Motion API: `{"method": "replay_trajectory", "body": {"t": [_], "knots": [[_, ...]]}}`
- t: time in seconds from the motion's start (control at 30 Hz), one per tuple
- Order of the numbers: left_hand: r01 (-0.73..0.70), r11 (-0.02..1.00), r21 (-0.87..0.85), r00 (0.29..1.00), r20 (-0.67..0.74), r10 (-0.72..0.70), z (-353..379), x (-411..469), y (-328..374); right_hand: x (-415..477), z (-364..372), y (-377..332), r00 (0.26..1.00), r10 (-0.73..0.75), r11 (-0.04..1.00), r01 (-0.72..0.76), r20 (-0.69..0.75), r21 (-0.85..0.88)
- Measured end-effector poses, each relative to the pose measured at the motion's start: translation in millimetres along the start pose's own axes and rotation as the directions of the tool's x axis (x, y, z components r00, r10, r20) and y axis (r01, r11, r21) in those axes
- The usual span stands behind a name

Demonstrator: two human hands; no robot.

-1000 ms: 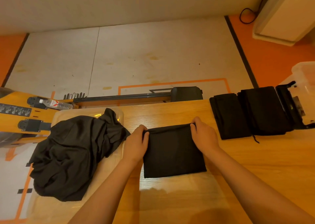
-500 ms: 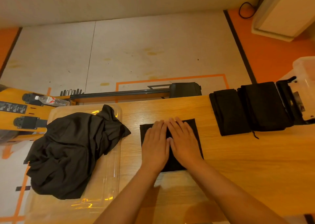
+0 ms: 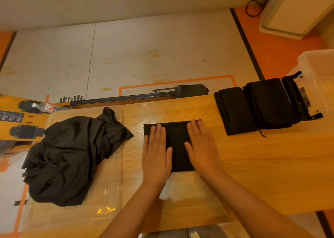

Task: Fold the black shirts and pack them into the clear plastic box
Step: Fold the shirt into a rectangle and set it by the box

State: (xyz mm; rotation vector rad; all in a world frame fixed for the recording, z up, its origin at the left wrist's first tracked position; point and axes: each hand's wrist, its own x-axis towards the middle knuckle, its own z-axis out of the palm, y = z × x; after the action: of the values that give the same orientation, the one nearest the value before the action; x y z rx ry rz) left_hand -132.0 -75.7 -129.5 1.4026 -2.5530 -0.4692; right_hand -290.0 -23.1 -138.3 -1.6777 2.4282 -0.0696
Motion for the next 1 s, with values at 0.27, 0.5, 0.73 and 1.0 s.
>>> {"method": "replay_trajectory", "body": {"t": [0.27, 0.5, 0.73, 1.0], "knots": [[-0.117, 0.985, 0.13, 0.986, 0.131, 0.1, 28, -25, -17, -44, 21, -8, 0.995, -0.093, 0.995, 0.094, 0.046, -0.016], [-0.468, 0.849, 0.244, 0.878, 0.236, 0.416, 3, 36, -47, -97, 12, -5, 0.996, -0.017, 0.999, 0.013, 0.082, 0.044], [-0.382, 0.924, 0.01, 0.916, 0.136, 0.377, 15, -32, 9, -79, -2, 2, 0.984, -0.178, 0.984, 0.178, -0.008, 0.028], [-0.34, 0.938, 0.06, 0.914, 0.254, 0.316, 26, -67, -6, -85, 9, 50, 0.989, -0.083, 0.994, 0.091, 0.125, -0.066]]}}
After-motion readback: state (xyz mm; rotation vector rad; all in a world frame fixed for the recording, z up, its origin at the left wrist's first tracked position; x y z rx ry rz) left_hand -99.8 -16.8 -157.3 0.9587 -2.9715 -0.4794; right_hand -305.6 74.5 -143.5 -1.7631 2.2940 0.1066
